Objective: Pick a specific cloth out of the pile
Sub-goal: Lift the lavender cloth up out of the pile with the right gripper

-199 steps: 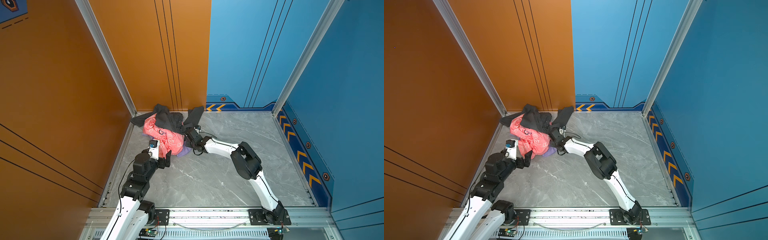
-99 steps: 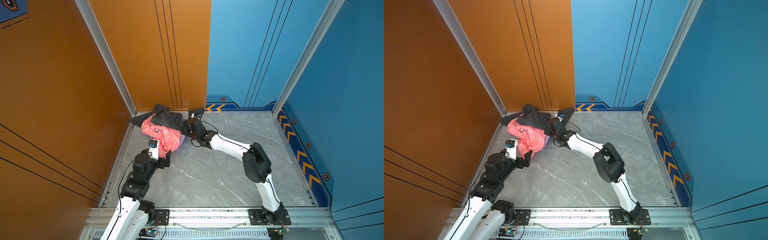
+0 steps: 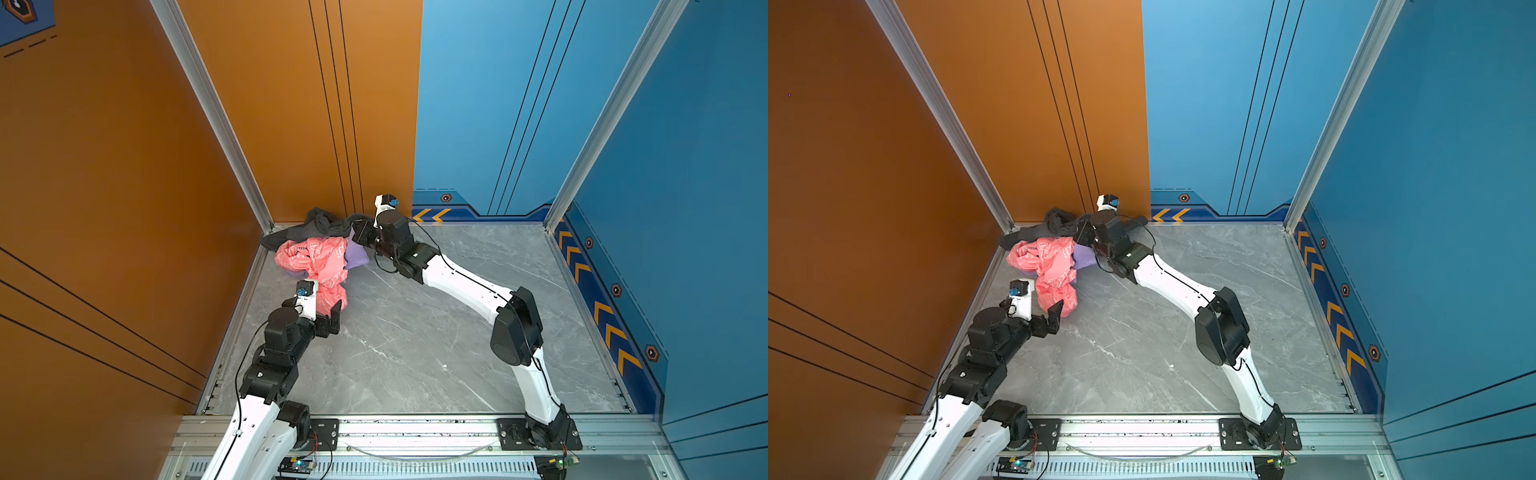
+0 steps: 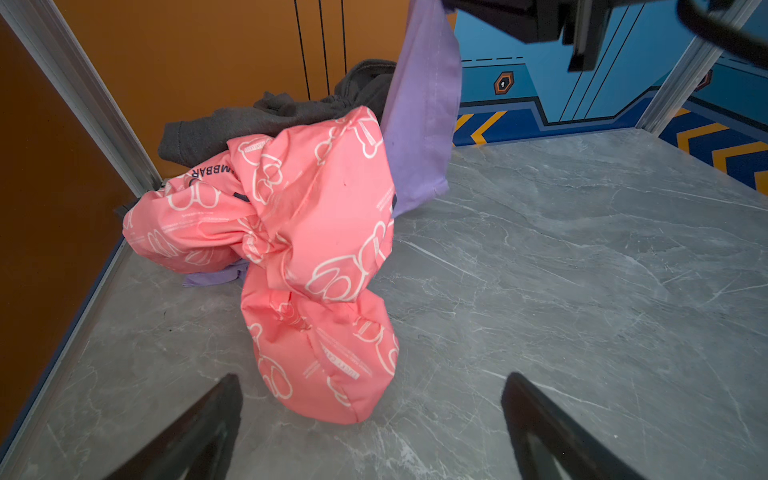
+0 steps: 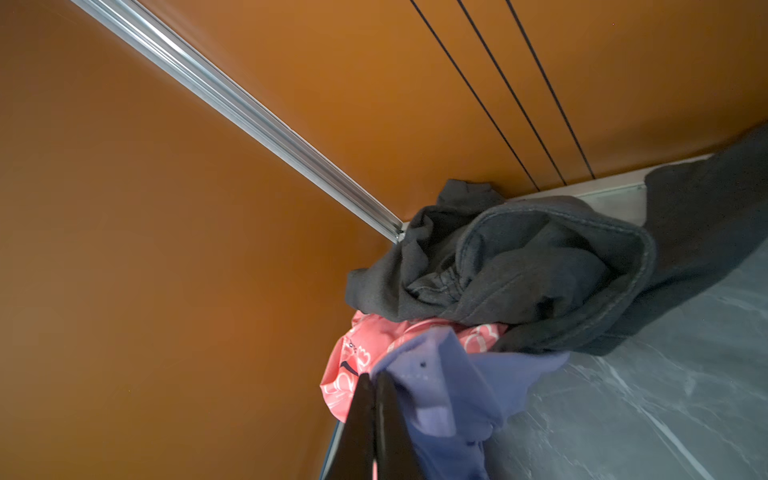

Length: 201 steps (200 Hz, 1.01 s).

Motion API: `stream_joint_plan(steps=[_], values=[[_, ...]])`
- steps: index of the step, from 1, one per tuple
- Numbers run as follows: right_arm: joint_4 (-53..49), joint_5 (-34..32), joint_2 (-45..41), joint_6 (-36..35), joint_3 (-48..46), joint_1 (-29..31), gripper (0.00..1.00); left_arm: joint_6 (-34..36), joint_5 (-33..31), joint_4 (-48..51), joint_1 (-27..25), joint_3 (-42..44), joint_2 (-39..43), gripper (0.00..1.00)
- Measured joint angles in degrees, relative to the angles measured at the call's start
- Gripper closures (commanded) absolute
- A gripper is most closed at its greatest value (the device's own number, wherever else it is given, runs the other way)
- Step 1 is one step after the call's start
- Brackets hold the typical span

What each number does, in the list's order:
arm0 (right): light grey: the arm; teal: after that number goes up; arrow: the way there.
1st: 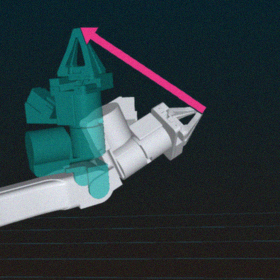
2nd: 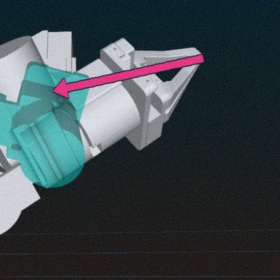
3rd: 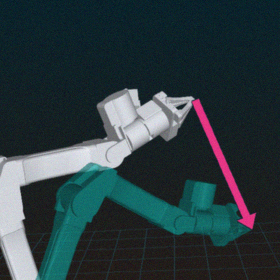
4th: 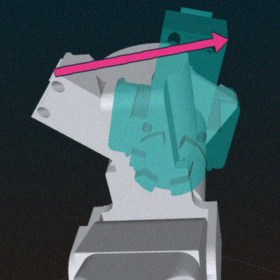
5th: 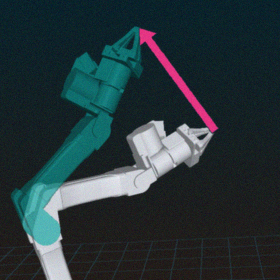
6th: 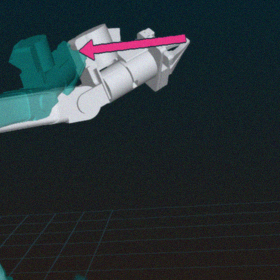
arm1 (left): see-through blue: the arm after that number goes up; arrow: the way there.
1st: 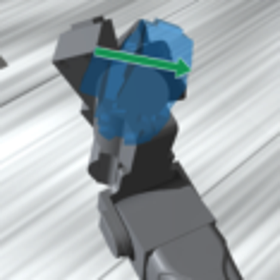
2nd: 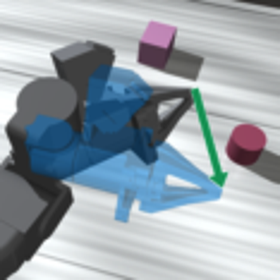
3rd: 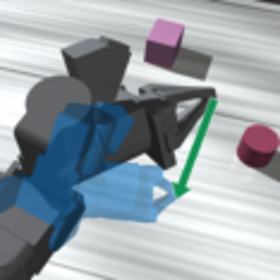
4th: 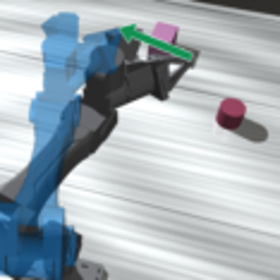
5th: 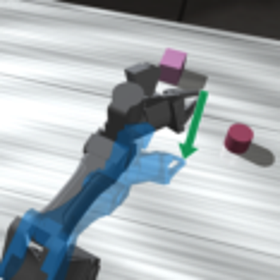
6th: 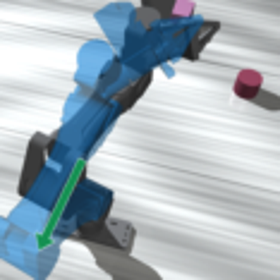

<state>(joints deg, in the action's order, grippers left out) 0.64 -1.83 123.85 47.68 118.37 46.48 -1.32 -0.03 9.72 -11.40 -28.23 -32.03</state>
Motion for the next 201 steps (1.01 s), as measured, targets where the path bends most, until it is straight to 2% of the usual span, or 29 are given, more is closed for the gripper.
stream_joint_plan(steps=[117, 201], values=[[-1.77, 2.86, -0.98, -7.06, 9.97, -0.26, 1.00, 0.00, 0.00, 0.00, 0.00, 0.07, 0.00, 0.02], [-1.97, 3.26, -8.68, -9.97, 14.38, -3.13, 1.00, 0.00, 0.00, 0.00, 0.00, 0.07, 0.00, 0.02]])
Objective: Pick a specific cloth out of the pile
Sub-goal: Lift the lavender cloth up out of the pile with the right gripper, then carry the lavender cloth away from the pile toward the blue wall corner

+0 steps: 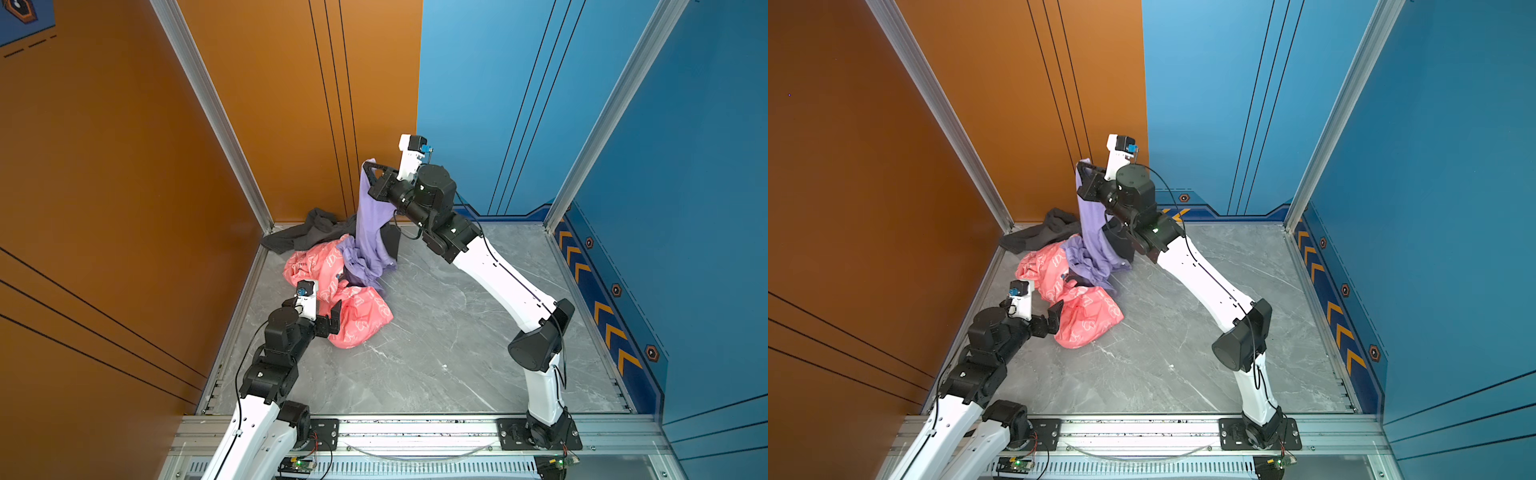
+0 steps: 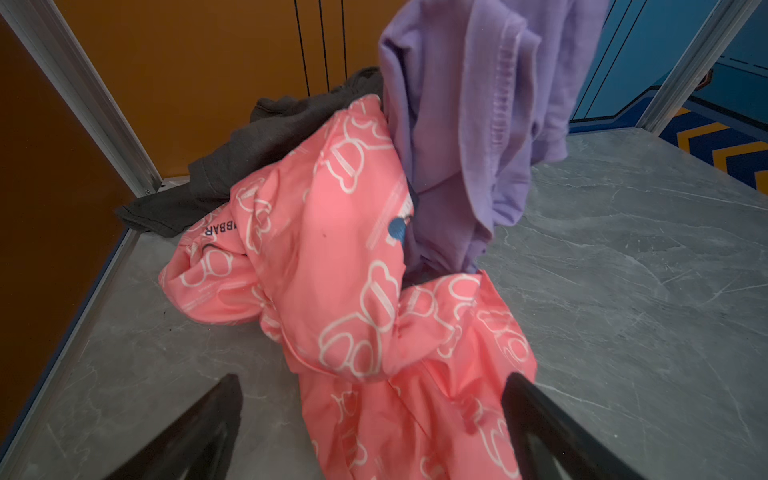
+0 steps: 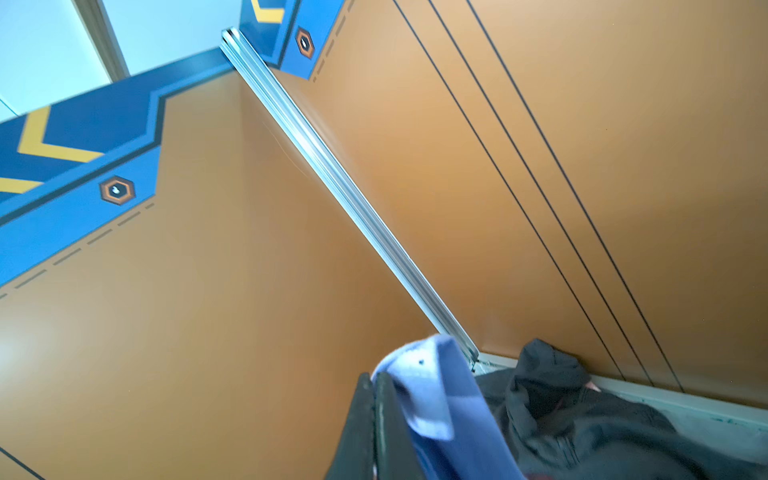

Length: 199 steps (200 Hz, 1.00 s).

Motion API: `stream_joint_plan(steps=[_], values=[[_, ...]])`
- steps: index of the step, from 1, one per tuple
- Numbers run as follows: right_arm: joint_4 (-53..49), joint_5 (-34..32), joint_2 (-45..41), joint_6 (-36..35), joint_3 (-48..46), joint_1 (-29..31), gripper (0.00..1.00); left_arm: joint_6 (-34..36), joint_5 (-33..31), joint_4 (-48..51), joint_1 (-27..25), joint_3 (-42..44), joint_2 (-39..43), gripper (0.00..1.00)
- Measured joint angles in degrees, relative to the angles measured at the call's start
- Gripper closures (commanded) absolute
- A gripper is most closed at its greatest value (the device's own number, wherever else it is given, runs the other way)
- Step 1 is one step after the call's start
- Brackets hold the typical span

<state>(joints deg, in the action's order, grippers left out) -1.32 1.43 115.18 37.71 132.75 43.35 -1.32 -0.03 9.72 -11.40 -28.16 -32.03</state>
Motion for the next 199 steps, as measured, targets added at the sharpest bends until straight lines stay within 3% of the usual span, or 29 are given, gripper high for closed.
stream_joint_plan(steps=[79, 199], values=[[-3.43, 0.13, -5.22, -4.09, -0.87, -4.28, 1.00, 0.00, 0.00, 0.00, 0.02, 0.00, 0.00, 0.02], [-5.79, -0.13, -19.85, -5.70, -10.38, -18.01, 1.00, 0.00, 0.00, -0.02, 0.02, 0.00, -0.22, 0.02]])
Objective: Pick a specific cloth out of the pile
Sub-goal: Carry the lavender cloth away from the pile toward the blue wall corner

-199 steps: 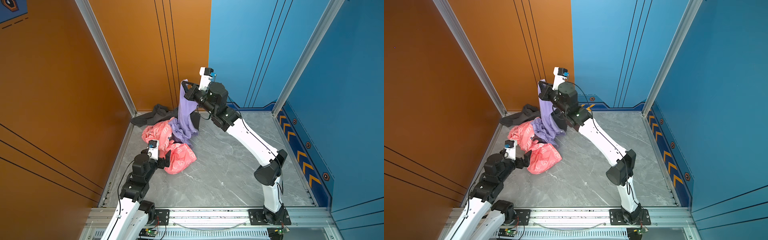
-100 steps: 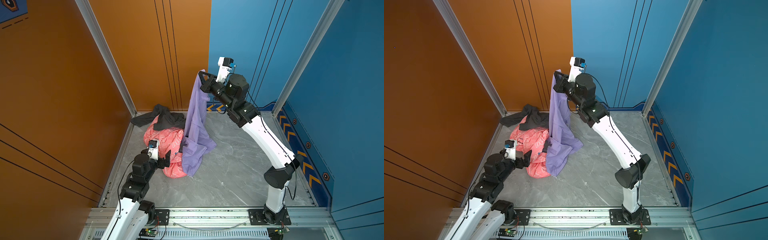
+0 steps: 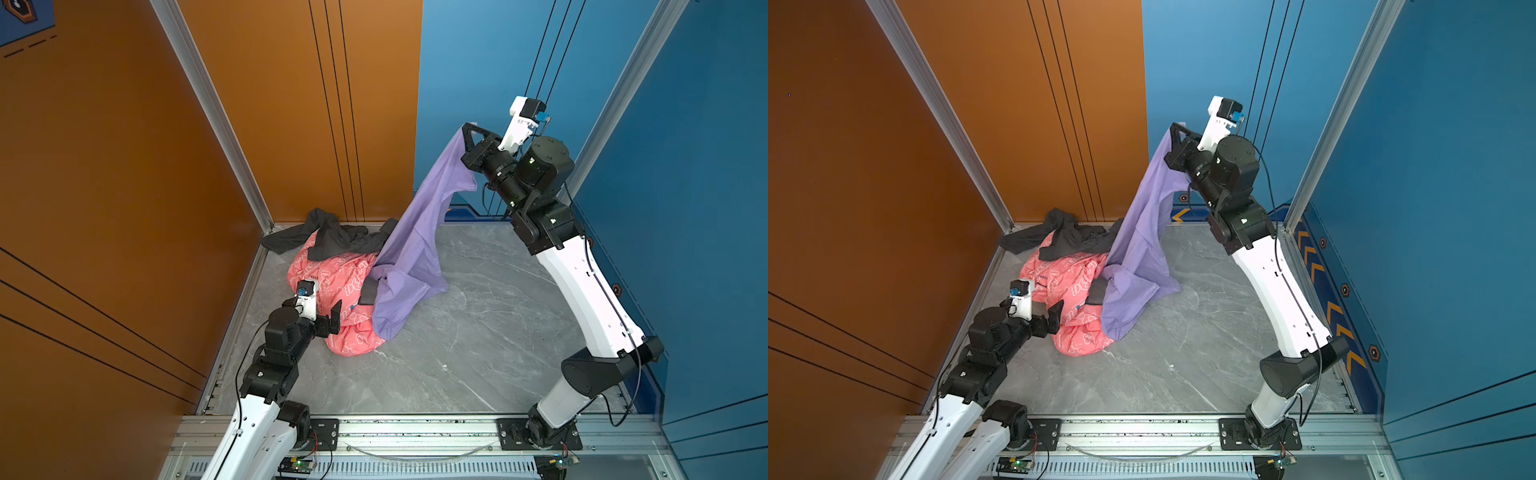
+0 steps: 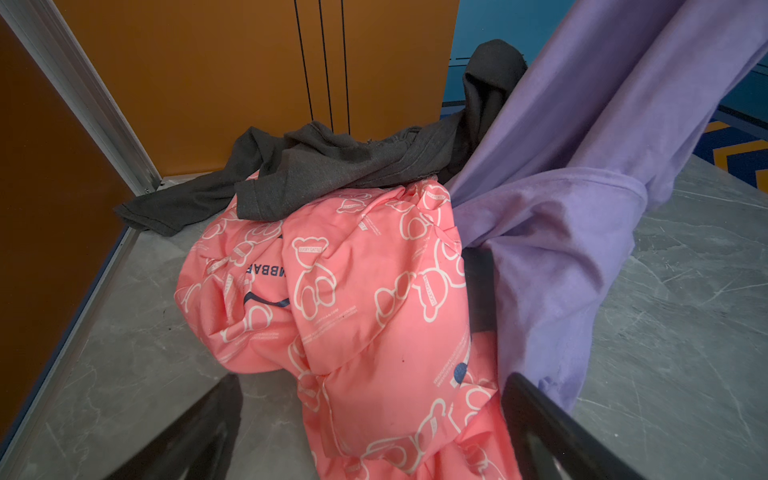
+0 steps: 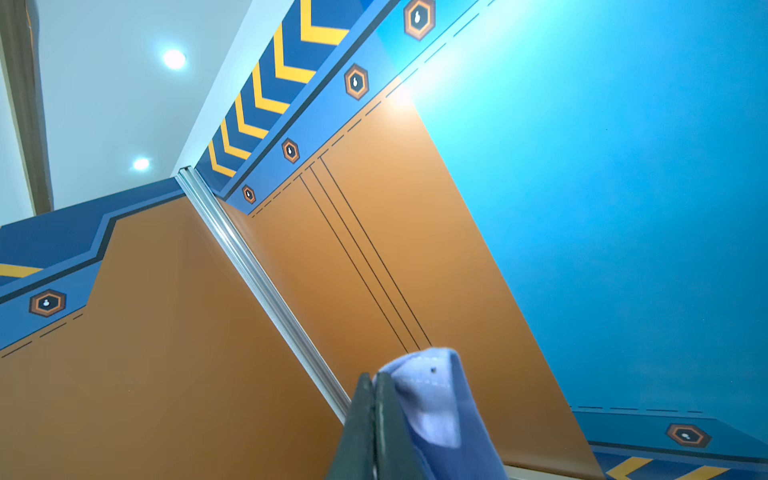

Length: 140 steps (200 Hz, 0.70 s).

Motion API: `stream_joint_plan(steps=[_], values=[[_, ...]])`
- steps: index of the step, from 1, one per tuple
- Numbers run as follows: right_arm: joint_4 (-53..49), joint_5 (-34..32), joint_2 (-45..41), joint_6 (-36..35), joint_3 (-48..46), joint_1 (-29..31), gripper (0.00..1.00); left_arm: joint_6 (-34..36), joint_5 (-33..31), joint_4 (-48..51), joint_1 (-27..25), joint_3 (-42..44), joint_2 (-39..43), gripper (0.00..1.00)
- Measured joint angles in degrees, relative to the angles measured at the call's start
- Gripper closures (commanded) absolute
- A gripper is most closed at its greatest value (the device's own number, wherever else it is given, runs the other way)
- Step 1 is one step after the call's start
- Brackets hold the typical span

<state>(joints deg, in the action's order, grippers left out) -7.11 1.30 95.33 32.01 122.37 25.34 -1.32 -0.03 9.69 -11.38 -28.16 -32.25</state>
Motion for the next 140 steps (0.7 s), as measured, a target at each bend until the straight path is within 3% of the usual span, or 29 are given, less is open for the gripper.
stream_joint_plan(steps=[140], values=[[-0.68, -2.38, -5.51, 3.04, 0.00, -15.21, 1.00, -0.02, 0.02, 0.00, 0.00, 0.00, 0.00, 0.02]])
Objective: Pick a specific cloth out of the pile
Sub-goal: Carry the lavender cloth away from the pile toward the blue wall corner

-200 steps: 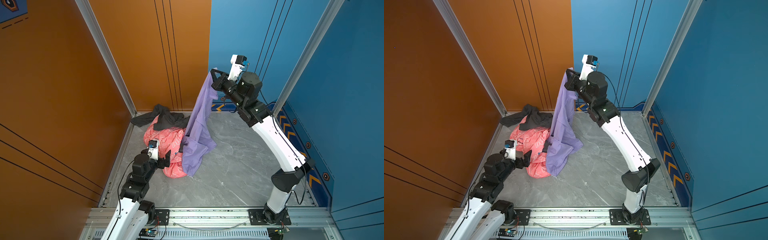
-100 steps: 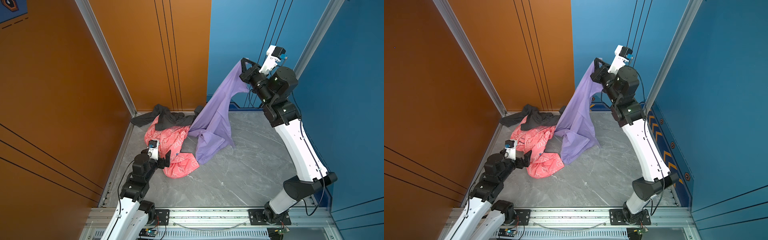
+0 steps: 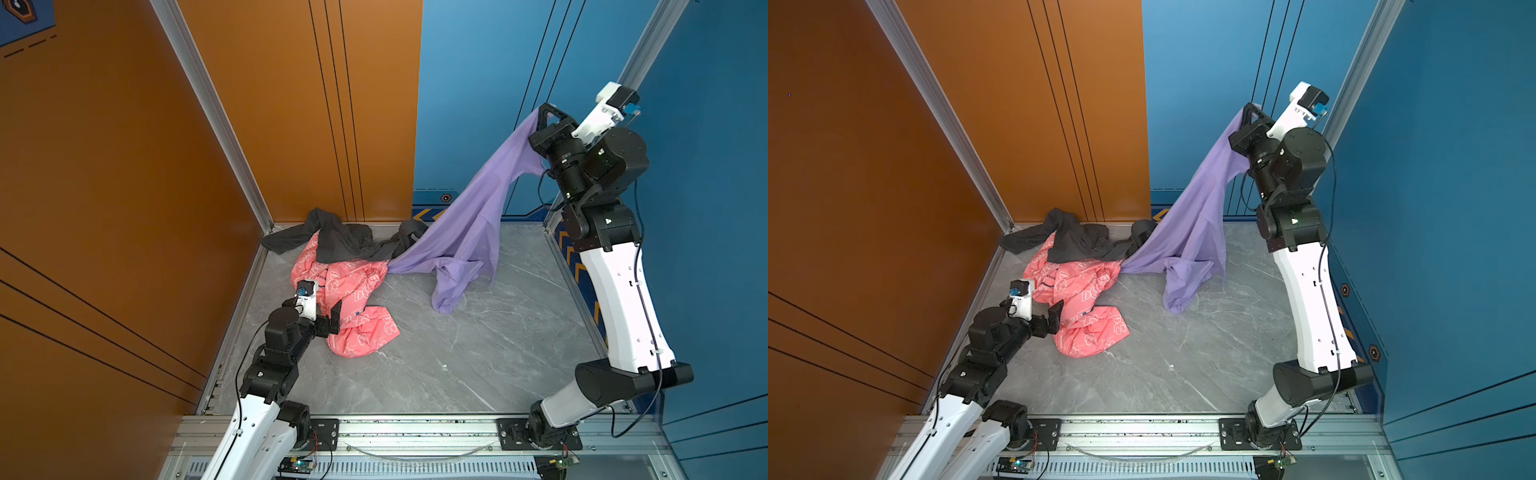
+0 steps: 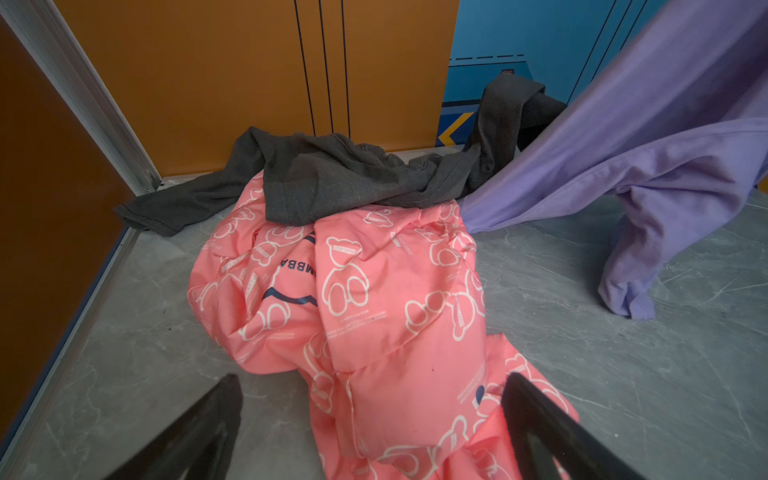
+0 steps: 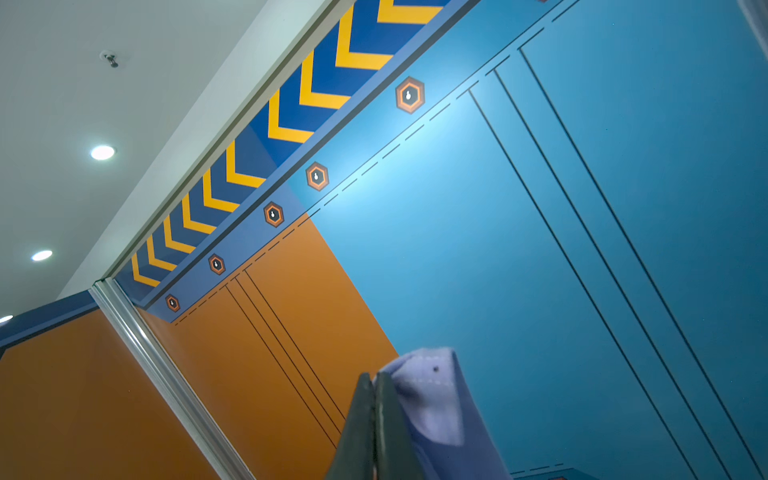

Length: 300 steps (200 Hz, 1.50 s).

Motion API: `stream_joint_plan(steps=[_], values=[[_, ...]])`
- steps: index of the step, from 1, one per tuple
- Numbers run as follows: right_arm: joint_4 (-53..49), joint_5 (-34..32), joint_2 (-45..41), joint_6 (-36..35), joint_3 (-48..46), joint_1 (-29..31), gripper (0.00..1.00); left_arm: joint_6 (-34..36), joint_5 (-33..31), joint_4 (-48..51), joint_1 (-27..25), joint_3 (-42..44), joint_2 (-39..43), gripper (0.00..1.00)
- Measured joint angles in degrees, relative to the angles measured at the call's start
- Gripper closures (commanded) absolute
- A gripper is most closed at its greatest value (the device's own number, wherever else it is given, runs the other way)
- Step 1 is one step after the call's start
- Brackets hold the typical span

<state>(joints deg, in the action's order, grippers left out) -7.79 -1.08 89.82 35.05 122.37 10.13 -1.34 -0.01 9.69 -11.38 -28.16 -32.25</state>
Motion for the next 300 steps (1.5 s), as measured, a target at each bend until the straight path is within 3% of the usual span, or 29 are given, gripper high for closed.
stream_joint_plan(steps=[142, 217, 262, 300], values=[[-0.37, -0.63, 4.44, 6.93, 14.12, -13.11, 1.00, 0.00, 0.00, 0.00, 0.07, 0.00, 0.00, 0.02], [-2.01, 2.97, 12.00, 12.41, 18.38, -13.90, 1.00, 0.00, 0.00, 0.00, 0.07, 0.00, 0.02, 0.02], [-5.73, 6.10, 14.34, 11.67, 18.38, -13.90, 1.00, 0.00, 0.00, 0.00, 0.07, 0.00, 0.02, 0.02], [-9.49, 7.61, 13.66, 5.77, 15.87, -13.90, 1.00, 0.00, 0.00, 0.00, 0.07, 0.00, 0.31, 0.02]])
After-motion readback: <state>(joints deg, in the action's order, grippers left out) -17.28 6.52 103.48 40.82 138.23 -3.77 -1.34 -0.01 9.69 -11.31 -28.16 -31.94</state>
